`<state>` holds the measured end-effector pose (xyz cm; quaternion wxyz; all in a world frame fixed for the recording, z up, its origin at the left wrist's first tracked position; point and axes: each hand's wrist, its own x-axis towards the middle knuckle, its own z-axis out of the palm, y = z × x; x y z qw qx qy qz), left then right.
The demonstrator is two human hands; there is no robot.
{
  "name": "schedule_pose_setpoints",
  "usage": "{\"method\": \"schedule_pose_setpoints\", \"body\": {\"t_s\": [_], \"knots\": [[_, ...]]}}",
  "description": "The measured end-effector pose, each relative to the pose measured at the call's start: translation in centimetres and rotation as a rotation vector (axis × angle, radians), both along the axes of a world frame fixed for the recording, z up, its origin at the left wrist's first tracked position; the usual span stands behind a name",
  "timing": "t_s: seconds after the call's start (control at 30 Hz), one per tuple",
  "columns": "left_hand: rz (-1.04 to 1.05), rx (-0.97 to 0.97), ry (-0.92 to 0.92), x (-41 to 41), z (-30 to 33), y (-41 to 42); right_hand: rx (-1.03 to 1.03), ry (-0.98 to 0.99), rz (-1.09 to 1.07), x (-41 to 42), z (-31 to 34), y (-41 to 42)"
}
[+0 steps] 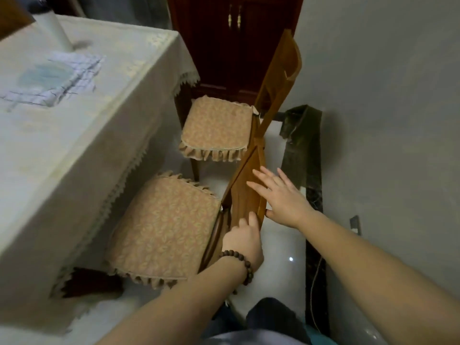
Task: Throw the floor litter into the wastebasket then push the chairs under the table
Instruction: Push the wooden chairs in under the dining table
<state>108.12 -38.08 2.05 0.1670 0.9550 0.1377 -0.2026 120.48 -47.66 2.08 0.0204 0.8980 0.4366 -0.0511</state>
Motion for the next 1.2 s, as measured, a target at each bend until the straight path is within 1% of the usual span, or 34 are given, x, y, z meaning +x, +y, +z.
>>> {"method": "schedule_pose_setpoints", "body": {"t_s": [0.17,0.3,0.4,0.53,0.6,0.67,0.73,0.83,0.9,1.0,1.2], "knots": [[-0.001,-0.040,0.046,0.3,0.3,0.5,-0.155,-0.089,0.379,3.9,0.3,1.8],[0.010,-0.049,0.055,0.5,0.4,0.7,-0.283,-0.074,0.666,6.5,0.7,3.9],[0.047,-0.047,0.014,0.5,0.1,0.5,-0.381,-0.077,0.869,7.7,0.9,4.9],[0.099,0.056,0.016,0.7,-0.1,0.2,-0.321,-0.084,1.050,9.3,0.0,5.2],[0.182,0.153,0.043,0.7,-0.1,-0.5,-0.286,-0.096,1.109,9.7,-0.1,5.3],[0.368,0.251,0.082,0.5,-0.4,-1.7,-0.268,-0.090,1.155,9.8,-0.1,5.3],[0.586,0.318,0.079,0.2,-0.6,-3.0,-0.214,-0.091,1.214,10.4,-0.2,5.3],[0.762,0.419,0.043,0.0,-1.1,-4.5,-0.113,-0.155,1.314,12.1,-0.7,5.5],[0.815,0.459,0.047,0.0,-1.3,-4.9,-0.073,-0.164,1.338,13.0,-1.0,5.8],[0.841,0.475,0.074,0.0,-1.6,-5.0,-0.066,-0.117,1.348,12.9,-1.1,5.8],[0.799,0.493,0.086,-0.1,-1.6,-4.8,-0.017,-0.225,1.386,13.3,-1.9,6.3]]}}
